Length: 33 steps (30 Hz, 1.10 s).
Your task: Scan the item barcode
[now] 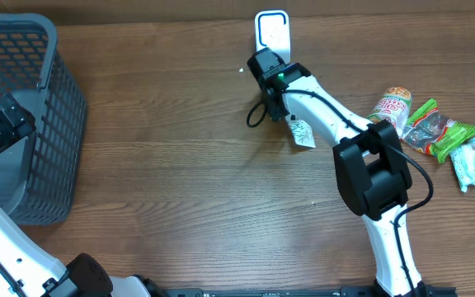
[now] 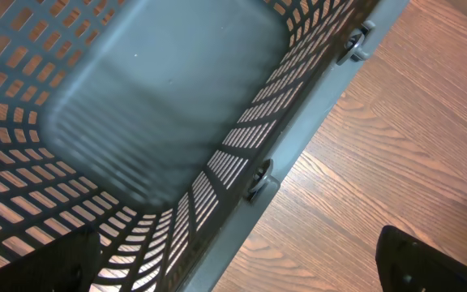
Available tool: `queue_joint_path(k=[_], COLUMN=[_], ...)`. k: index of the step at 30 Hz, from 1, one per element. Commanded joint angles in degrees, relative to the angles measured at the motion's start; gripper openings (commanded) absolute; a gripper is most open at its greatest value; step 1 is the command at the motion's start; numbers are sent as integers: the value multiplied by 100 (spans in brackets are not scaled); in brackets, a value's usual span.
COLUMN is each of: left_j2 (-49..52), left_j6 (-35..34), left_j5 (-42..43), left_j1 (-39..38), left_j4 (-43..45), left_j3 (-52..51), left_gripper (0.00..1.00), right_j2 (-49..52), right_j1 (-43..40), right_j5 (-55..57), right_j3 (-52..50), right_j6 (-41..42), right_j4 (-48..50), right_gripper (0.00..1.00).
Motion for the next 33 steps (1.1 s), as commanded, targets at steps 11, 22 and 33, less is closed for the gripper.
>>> queue_joint_path(k=[11, 22, 33], left_j2=[-2, -2, -2], left_j6=[92, 90, 90], left_j5=[26, 26, 26], left_j1=[9, 9, 9], left_j4=[4, 7, 7], left_j3=[11, 11, 11], left_gripper=[100, 100, 100], right_j2=[101, 114, 4], right_j1=[-81, -249, -446], right_j5=[83, -55, -5307], right_j3=[-387, -372, 1305], right_j6=[-122, 199, -22], right_j4=[177, -205, -1742], right_gripper=[80, 37, 31])
